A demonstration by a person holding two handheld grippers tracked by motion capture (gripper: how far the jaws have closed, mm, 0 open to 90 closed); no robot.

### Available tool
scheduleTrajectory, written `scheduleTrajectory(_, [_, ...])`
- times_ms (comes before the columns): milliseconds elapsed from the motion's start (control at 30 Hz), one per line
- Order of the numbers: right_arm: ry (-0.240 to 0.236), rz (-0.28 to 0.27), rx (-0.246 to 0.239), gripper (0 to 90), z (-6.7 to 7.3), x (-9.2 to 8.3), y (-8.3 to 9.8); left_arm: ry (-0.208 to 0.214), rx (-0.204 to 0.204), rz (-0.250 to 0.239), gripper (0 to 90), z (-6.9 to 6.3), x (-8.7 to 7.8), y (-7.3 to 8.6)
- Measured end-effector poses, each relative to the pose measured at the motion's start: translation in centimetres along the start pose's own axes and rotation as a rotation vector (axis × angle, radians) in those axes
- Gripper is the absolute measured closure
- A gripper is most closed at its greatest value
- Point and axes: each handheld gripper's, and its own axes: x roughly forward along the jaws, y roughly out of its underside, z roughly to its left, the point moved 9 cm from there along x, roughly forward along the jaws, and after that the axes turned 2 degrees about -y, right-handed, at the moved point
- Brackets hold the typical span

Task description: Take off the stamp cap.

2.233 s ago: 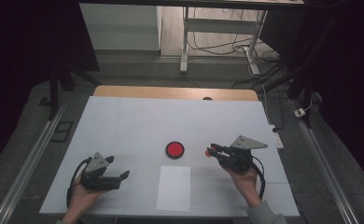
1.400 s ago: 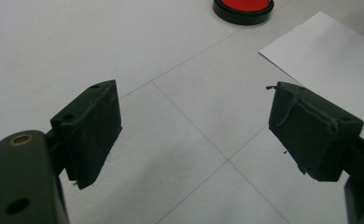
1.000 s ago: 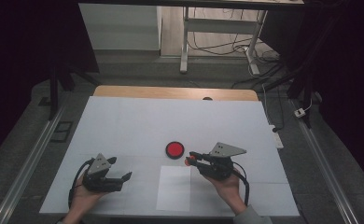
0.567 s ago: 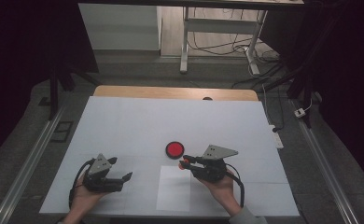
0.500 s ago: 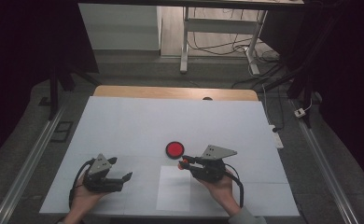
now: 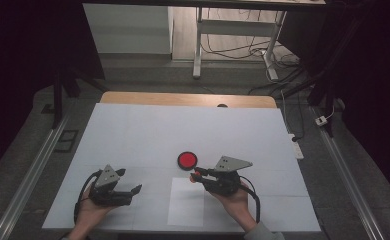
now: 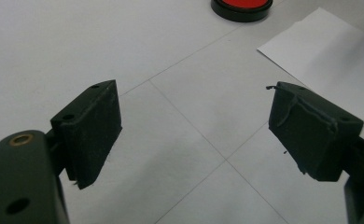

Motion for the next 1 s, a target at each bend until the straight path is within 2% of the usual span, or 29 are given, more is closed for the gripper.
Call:
scheduleTrajectory(333, [0.001, -0.004, 0.002, 72.2, -0.1, -0.1, 0.0, -0.002, 0.009, -0.013, 16.7, -0.2, -0.2, -0.4])
scheduleTrajectory(567, [0.002, -0.007, 0.008, 72.2, -0.3, -0.1, 0.0, 0.023, 0.024, -0.023, 17.2, -1.0, -0.1, -1.2])
scheduleTrajectory(733, [0.004, -0.016, 0.013, 72.2, -0.4, -0.3, 0.0, 0.025, 0.029, -0.024, 17.3, -1.2, 0.4, -1.9])
scheduleTrajectory(833, [0.005, -0.012, 0.014, 72.2, -0.5, -0.4, 0.1, 0.041, 0.024, -0.028, 17.3, -1.6, 0.8, -2.6])
scheduleTrajectory(1000, [0.012, -0.019, 0.015, 72.2, -0.7, -0.6, 0.0, 0.066, 0.045, -0.023, 17.6, -2.6, 1.4, -3.3])
